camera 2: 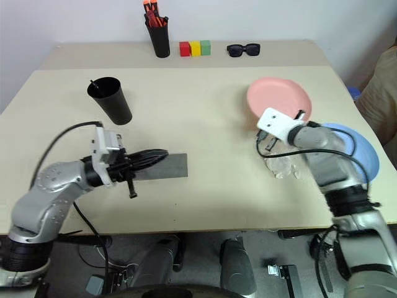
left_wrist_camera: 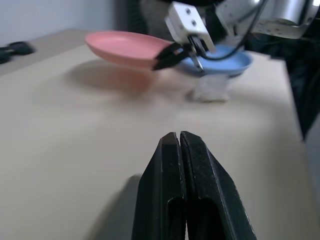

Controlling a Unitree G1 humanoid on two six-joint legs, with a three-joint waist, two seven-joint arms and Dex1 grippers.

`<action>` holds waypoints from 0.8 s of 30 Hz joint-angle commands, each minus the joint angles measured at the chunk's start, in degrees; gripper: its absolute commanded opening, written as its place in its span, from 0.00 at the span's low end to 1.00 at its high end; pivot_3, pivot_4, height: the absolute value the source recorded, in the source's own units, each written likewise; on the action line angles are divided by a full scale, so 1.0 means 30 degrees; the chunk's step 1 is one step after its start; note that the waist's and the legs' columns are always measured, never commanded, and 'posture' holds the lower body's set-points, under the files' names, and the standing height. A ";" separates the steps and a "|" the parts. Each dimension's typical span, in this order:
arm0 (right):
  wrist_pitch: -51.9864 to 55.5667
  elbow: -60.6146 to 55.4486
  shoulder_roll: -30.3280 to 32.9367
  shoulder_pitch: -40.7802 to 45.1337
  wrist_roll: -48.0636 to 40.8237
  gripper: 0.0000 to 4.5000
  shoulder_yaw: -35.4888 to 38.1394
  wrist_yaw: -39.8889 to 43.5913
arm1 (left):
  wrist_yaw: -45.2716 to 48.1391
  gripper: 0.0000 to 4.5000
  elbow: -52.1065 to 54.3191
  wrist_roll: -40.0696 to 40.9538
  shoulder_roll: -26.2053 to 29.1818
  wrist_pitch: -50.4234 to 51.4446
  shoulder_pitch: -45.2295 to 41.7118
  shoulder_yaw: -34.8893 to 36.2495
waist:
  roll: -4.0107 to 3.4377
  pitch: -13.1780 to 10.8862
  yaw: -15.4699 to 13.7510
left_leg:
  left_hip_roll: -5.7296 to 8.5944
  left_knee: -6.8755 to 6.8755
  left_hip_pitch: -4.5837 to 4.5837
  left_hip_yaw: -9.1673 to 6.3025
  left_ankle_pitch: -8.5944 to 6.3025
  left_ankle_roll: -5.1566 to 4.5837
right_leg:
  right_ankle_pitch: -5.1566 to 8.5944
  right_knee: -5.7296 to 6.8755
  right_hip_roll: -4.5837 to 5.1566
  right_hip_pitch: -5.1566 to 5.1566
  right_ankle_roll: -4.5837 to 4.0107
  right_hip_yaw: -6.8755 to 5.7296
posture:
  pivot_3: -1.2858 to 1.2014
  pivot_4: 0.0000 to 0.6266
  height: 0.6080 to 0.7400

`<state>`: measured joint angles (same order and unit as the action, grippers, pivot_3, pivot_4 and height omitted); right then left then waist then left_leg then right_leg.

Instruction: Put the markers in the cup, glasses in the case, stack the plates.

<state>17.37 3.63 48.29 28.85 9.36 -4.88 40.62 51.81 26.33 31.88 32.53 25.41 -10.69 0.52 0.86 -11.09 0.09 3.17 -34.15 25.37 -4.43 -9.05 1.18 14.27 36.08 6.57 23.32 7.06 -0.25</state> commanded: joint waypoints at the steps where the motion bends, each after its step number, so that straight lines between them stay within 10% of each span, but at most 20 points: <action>1: 0.0949 -0.3999 0.2502 -0.2805 -0.1760 0.00 0.4284 0.1854 | 0.0291 0.00 -0.0194 -0.0347 -0.0919 -0.0833 -0.0844 -0.1528 | -0.0013 0.0005 -0.0269 | 0.0006 -0.0002 0.0011 0.0001 -0.0001 -0.0003 | 0.0023 -0.0003 0.0002 0.0000 -0.0022 -0.0002 | 0.52 0.24 1.00; 8: 0.2588 -0.8055 0.4212 -1.1853 -0.2223 0.00 1.1297 0.5002 | 0.1909 0.00 -0.3157 -0.1805 -0.2383 -0.2834 -0.2535 -0.4007 | -0.0065 0.0041 -0.0242 | -0.0018 -0.0027 -0.0021 0.0056 -0.0022 -0.0035 | 0.0043 -0.0024 0.0011 -0.0048 -0.0021 0.0003 | 0.52 0.24 1.00; 13: 0.2334 -0.7638 0.3745 -1.3388 -0.1489 0.00 1.1456 0.3698 | 0.2677 0.00 -0.4674 -0.2243 -0.3025 -0.3871 -0.3380 -0.4450 | -0.0120 0.0074 -0.0085 | -0.0019 -0.0055 -0.0025 0.0107 -0.0027 -0.0043 | 0.0043 -0.0027 0.0033 -0.0042 -0.0026 0.0032 | 0.52 0.24 1.00; 21: 0.1237 -0.6393 0.3550 -1.1840 -0.2908 0.88 1.0653 0.3663 | 0.2301 0.00 -0.3861 -0.2410 -0.2835 -0.3933 -0.2325 -0.4102 | -0.0126 0.0077 -0.0265 | -0.0013 -0.0058 -0.0018 0.0083 -0.0036 -0.0061 | 0.0048 -0.0047 0.0049 -0.0046 -0.0022 0.0036 | 0.52 0.24 1.00; 24: 0.1741 -0.6375 0.3017 -1.1007 -0.4763 0.88 1.0301 0.4475 | 0.1897 0.00 -0.3209 -0.2432 -0.2666 -0.3767 -0.1691 -0.3927 | -0.0123 0.0076 -0.0262 | -0.0014 -0.0060 -0.0016 0.0048 -0.0039 -0.0066 | 0.0048 -0.0055 0.0049 -0.0053 -0.0021 0.0035 | 0.52 0.24 1.00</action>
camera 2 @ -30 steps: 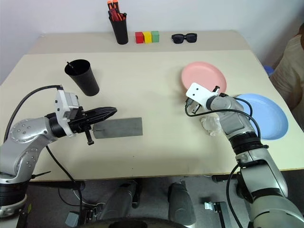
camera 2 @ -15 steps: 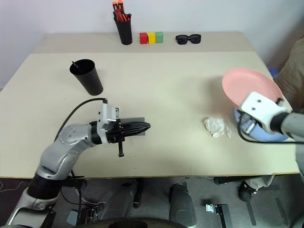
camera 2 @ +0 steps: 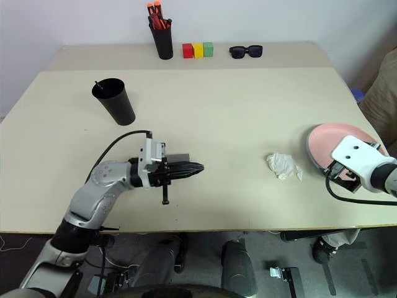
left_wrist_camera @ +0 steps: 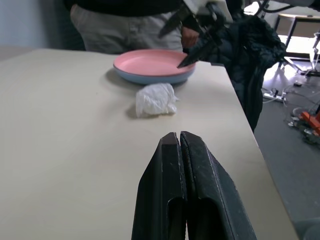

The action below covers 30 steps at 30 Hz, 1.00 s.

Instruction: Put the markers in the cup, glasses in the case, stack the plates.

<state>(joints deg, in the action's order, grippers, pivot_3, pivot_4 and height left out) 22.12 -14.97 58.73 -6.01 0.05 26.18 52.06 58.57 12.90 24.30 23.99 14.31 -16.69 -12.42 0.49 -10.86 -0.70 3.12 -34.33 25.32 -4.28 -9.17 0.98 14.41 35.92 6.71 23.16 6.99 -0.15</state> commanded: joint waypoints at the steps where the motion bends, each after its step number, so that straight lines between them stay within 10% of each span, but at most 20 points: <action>1: 0.0318 -0.0220 -0.0746 0.0755 -0.2269 0.88 -0.0247 0.0919 | -0.0531 0.00 0.1479 0.0125 0.0211 0.0006 0.0465 0.0435 | -0.0001 0.0000 -0.0001 | -0.0002 -0.0001 0.0000 -0.0008 0.0000 0.0000 | 0.0000 0.0000 -0.0001 -0.0003 0.0000 -0.0002 | 0.52 0.24 1.00; 12: 0.0374 0.0865 -0.3747 0.2244 -0.2823 0.88 -0.4115 -0.0813 | -0.1708 0.00 0.2684 0.0408 0.0331 0.0910 0.0684 0.0584 | -0.0012 0.0005 0.0002 | 0.0004 -0.0011 -0.0002 -0.0023 -0.0003 -0.0004 | 0.0001 0.0002 -0.0003 -0.0010 0.0000 -0.0004 | 0.52 0.24 1.00; 15: 0.1053 0.0609 -0.4090 0.2625 -0.3017 0.71 -0.4350 -0.1425 | -0.1840 0.00 0.2898 0.0474 0.0400 0.1152 0.0716 0.0614 | -0.0010 0.0004 -0.0004 | 0.0008 -0.0013 0.0000 -0.0023 -0.0003 -0.0004 | 0.0001 0.0001 -0.0002 -0.0010 0.0001 -0.0005 | 0.52 0.24 1.00; 21: 0.2760 -0.1060 -0.3716 0.3002 -0.3628 0.04 -0.3899 -0.1985 | -0.1821 0.00 0.2824 0.0490 0.0396 0.1350 0.0664 0.0510 | -0.0010 0.0005 -0.0010 | 0.0008 -0.0012 0.0000 -0.0026 -0.0003 -0.0004 | 0.0001 0.0002 -0.0003 -0.0009 0.0001 -0.0005 | 0.52 0.24 1.00; 30: 0.3689 0.0015 -0.1106 0.3683 -0.3074 0.01 -0.0097 -0.3037 | -0.2290 0.00 0.3112 0.0992 0.0457 0.1567 0.1051 0.1432 | -0.0015 0.0002 -0.0027 | 0.0014 -0.0014 0.0007 -0.0018 -0.0005 -0.0007 | 0.0002 -0.0004 0.0005 -0.0006 0.0001 -0.0005 | 0.52 0.24 1.00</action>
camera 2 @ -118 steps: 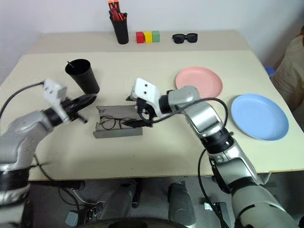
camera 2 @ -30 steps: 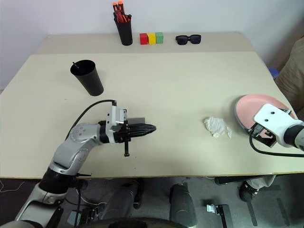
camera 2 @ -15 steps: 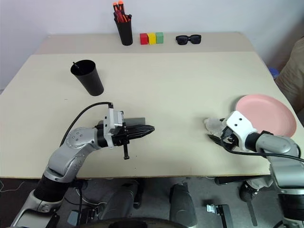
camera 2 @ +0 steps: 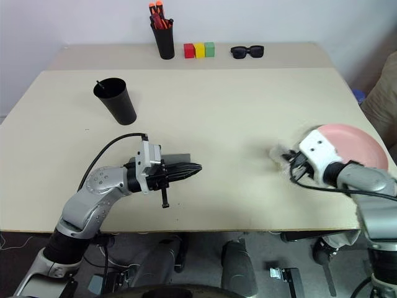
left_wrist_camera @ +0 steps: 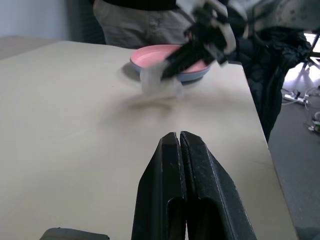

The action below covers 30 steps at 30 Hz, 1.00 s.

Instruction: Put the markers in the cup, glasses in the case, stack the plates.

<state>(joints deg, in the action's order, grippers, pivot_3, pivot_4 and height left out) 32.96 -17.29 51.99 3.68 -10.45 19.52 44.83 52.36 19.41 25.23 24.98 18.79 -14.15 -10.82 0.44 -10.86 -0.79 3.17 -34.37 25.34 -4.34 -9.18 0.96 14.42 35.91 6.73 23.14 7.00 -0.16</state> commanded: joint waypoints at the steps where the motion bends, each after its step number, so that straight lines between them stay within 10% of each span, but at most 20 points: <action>1: -0.0095 0.1346 0.1455 0.0421 0.0692 0.01 0.2218 -0.0751 | -0.0278 0.00 0.0987 0.0702 0.0165 0.0081 0.0279 0.0955 | 0.0005 0.0003 0.0008 | -0.0001 0.0002 -0.0001 -0.0001 0.0000 0.0000 | 0.0000 -0.0001 -0.0001 0.0000 0.0000 -0.0001 | 0.52 0.24 1.00; 7: -0.0973 0.4902 0.2078 0.0994 0.2099 0.01 0.1106 -0.1910 | -0.0543 0.00 0.1049 0.0477 0.0298 -0.0230 0.0631 0.1191 | 0.0006 0.0005 0.0033 | -0.0005 0.0005 -0.0004 0.0020 0.0000 -0.0001 | 0.0000 -0.0005 0.0000 -0.0003 -0.0004 -0.0001 | 0.52 0.24 1.00; 15: -0.3468 0.6971 0.2229 0.2890 0.2281 0.80 -0.0355 -0.1626 | -0.1840 0.00 0.1852 0.0370 0.0549 -0.0128 0.1144 0.2107 | -0.0019 0.0009 0.0120 | -0.0008 0.0006 -0.0006 0.0020 0.0001 -0.0002 | -0.0001 0.0001 -0.0007 0.0003 -0.0002 0.0002 | 0.52 0.24 1.00; 30: -0.3451 0.7889 -0.1019 0.7749 -0.3021 0.80 -0.3113 0.4478 | -0.4918 0.00 0.3701 0.0232 0.2860 -0.0744 0.8137 1.1995 | -0.0011 -0.0002 0.0473 | -0.0005 0.0023 0.0003 0.0003 -0.0013 -0.0021 | -0.0001 -0.0023 0.0007 0.0010 0.0000 0.0002 | 0.52 0.24 1.00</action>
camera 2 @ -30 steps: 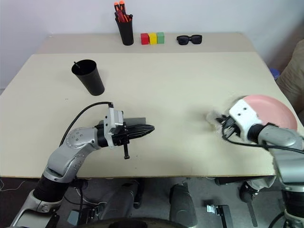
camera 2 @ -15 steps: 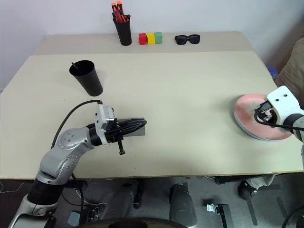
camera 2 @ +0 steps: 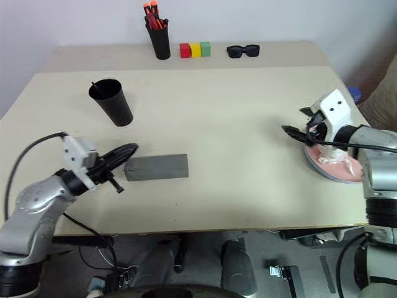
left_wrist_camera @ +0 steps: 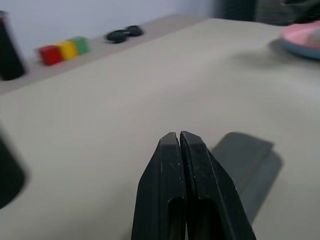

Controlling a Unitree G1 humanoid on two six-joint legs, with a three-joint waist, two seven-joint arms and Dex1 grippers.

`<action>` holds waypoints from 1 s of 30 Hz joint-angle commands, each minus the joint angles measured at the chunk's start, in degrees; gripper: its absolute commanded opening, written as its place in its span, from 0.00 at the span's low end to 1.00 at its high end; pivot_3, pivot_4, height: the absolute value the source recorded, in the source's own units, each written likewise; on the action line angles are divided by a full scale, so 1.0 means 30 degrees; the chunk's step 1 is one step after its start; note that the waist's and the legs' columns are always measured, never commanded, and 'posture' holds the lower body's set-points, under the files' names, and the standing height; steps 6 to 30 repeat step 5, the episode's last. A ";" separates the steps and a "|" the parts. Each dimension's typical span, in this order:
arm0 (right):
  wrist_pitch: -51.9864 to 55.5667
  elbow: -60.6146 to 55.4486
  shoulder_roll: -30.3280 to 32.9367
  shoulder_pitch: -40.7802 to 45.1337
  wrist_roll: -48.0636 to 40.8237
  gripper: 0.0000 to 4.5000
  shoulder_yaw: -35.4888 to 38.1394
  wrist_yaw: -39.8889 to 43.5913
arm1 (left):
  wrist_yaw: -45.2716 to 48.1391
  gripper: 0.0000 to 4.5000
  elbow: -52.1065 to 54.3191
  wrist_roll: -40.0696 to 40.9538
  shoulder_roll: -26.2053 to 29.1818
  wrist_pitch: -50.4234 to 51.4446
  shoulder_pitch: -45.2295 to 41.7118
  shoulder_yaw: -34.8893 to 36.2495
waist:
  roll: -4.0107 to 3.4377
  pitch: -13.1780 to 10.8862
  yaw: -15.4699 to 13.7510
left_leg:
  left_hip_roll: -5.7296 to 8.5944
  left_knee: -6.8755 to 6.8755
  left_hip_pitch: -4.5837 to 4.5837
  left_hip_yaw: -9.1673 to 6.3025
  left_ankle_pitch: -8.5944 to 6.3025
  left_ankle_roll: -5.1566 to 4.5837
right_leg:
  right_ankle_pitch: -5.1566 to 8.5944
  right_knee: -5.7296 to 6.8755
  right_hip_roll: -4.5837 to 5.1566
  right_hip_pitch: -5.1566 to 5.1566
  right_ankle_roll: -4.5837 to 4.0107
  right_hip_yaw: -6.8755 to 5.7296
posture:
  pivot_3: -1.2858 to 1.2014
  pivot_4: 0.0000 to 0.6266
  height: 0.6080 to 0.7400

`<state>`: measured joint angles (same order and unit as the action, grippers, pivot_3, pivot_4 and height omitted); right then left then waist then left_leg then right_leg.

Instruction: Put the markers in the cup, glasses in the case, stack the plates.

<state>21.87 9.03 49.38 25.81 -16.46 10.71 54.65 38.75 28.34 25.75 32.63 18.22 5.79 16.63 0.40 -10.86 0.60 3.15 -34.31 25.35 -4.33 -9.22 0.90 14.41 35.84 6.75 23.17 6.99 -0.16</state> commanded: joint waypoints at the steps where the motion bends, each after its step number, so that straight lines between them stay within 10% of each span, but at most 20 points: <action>1: 0.0268 -0.0790 -0.0265 0.0501 -0.1051 0.80 -0.0387 0.1333 | -0.0390 0.00 0.0726 0.0159 0.0309 -0.0594 0.2087 0.3507 | 0.0004 -0.0001 0.0061 | -0.0002 0.0005 0.0000 -0.0002 -0.0002 -0.0002 | 0.0000 -0.0003 -0.0001 0.0006 0.0000 0.0001 | 0.52 0.24 1.00; 30: -0.0456 0.0301 -0.0664 0.1305 -0.0543 0.80 -0.1182 0.1583 | -0.0408 0.00 0.0933 0.0274 0.0186 -0.0736 0.3461 0.4491 | 0.0001 0.0000 0.0015 | -0.0010 0.0013 -0.0005 0.0005 -0.0009 0.0009 | 0.0002 -0.0001 0.0001 0.0010 -0.0006 0.0000 | 0.52 0.24 1.00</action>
